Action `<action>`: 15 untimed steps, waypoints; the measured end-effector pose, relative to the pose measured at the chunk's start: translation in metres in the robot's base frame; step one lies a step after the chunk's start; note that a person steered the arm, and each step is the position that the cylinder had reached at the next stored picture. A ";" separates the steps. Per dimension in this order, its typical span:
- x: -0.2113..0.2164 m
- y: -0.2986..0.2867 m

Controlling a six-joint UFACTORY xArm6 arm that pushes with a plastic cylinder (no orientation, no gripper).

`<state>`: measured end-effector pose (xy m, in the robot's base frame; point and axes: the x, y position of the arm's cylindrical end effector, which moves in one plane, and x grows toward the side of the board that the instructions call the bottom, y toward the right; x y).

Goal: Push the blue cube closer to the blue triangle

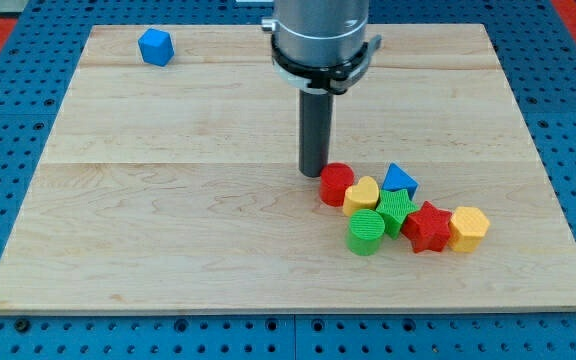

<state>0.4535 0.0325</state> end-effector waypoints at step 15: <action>-0.195 -0.181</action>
<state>0.2582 -0.1485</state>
